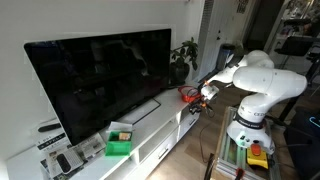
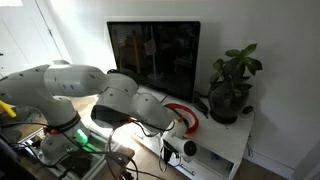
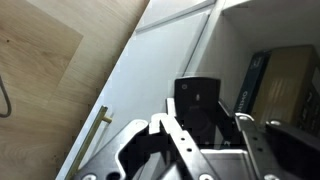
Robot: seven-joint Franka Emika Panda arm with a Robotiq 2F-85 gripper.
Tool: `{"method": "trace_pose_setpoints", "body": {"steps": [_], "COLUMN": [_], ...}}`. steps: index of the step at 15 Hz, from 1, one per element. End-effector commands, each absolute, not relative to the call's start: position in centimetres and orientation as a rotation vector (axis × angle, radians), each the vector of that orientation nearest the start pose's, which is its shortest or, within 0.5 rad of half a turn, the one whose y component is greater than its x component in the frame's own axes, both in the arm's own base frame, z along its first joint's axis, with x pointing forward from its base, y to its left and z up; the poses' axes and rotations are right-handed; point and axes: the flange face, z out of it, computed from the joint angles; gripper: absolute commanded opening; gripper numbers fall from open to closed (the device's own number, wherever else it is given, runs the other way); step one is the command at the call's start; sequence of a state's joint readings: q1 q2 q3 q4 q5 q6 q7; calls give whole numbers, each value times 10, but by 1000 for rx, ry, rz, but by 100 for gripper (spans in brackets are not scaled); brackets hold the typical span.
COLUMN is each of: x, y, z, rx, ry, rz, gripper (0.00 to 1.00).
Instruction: Put the remote in the first shelf, from the right, on the TV stand
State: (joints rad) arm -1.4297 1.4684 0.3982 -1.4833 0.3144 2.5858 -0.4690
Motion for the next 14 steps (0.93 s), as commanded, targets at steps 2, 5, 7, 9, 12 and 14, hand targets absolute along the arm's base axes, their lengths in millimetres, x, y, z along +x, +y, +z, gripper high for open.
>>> {"method": "trace_pose_setpoints", "body": {"steps": [2,5,7,9,12,14], "x": [303,306,305,307,309,311], "y": [-481,-483,-483,-482,-481,-480], "z": [-170,-168,-169,-168,-168,-169], "rx": [-2038,-1973,-1951,-1918,-1910,-1884], "ry": [1395,1448,1479,1485,1504,1530], "rz": [-191,-202,-204,-207,-229,-228], "gripper": [17,17,17,17,17,17]}}
